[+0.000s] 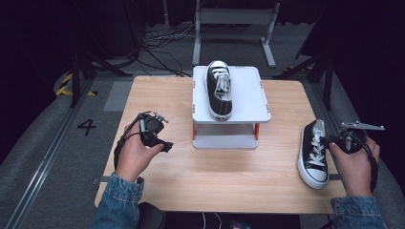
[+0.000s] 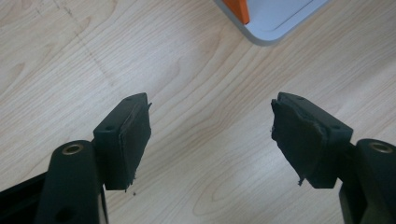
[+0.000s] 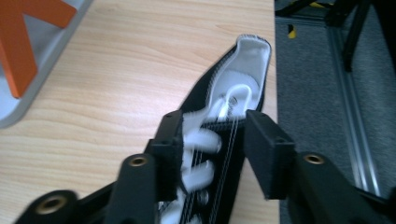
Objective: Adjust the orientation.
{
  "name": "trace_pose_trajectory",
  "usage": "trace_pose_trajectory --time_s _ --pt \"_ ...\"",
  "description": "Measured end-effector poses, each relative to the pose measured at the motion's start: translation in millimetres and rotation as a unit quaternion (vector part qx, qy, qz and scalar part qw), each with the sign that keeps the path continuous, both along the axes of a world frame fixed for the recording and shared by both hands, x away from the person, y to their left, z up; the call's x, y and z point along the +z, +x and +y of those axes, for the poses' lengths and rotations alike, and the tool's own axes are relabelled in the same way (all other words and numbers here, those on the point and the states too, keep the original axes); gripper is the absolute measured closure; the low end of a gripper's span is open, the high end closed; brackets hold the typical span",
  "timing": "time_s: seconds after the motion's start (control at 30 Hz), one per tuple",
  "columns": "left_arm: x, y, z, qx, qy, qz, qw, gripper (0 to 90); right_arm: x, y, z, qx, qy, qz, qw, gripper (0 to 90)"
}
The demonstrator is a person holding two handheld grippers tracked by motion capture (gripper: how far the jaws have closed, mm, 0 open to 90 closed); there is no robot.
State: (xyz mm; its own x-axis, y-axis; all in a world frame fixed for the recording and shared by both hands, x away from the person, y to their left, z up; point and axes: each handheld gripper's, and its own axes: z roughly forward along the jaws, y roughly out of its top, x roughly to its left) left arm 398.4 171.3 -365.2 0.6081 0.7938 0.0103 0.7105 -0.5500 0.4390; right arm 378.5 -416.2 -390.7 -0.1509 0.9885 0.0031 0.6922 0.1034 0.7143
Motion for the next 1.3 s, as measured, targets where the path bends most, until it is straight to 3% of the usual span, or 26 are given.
trace_pose_trajectory --time_s 0.03,0.2,0.27,0.4,0.5,0.6,0.7,0.77,0.83,0.97,1.07,1.13,1.17,1.23,1.27,1.3 --pt "-0.7 -1.6 2.0 0.004 -0.002 0.0 1.0 28.2 -0.3 7.2 1.1 0.009 -0.003 -0.001 1.0 50.1" --pt "-7.2 -11.2 9.4 0.006 0.003 0.007 0.9999 26.4 -6.1 24.4 7.7 0.025 -0.005 0.017 0.9995 47.0" --pt "-9.0 -17.4 15.2 0.01 0.005 0.008 0.9999 26.3 -14.0 38.5 13.1 0.032 -0.011 0.043 0.9985 46.9" --pt "-10.2 -25.3 22.7 0.018 0.004 0.01 0.9998 26.3 -22.0 52.1 14.6 0.033 -0.004 0.065 0.9973 47.9" --pt "-12.5 -33.0 29.1 0.026 0.002 0.014 0.9996 26.3 -26.8 62.9 11.0 0.019 -0.003 0.075 0.997 47.9" --pt "-13.9 -39.3 34.7 0.032 0.004 0.017 0.9993 26.3 -31.3 70.6 9.5 0.018 0.0 0.086 0.9961 52.6" --pt "-14.4 -44.0 39.4 0.04 0.002 0.018 0.999 26.4 -32.4 76.3 12.2 0.026 -0.004 0.101 0.9946 65.2" --pt "-14.1 -46.5 43.4 0.046 0.002 0.017 0.9988 26.4 -29.1 76.9 14.2 0.026 -0.011 0.097 0.9949 78.8" --pt "-14.5 -46.1 44.8 0.046 0.003 0.018 0.9988 26.3 -23.8 76.2 16.5 0.029 -0.008 0.098 0.9947 85.3" --pt "-14.9 -44.6 42.0 0.046 0.002 0.019 0.9988 26.3 -18.1 72.9 23.1 0.051 0.014 0.094 0.9942 87.9" --pt "-13.6 -41.4 38.2 0.036 0.0 0.017 0.9992 26.5 -9.4 66.9 32.3 0.071 0.004 0.086 0.9938 88.4" --pt "-13.4 -38.5 35.1 0.033 -0.001 0.016 0.9993 26.6 -1.7 59.9 41.0 0.099 0.005 0.078 0.992 88.7" --pt "-13.5 -34.8 31.9 0.024 0.0 0.016 0.9996 26.7 3.9 53.3 49.8 0.129 0.01 0.073 0.9889 88.9" --pt "-13.5 -33.1 30.0 0.02 0.0 0.016 0.9997 26.7 6.7 49.5 54.8 0.141 0.012 0.075 0.9871 88.9" --pt "-13.8 -29.9 25.5 0.015 0.0 0.014 0.9998 26.7 10.8 42.7 65.2 0.169 0.014 0.082 0.9821 88.9" --pt "-13.8 -29.9 25.5 0.015 0.0 0.014 0.9998 26.7 10.8 42.7 65.2 0.169 0.014 0.082 0.9821 88.9"
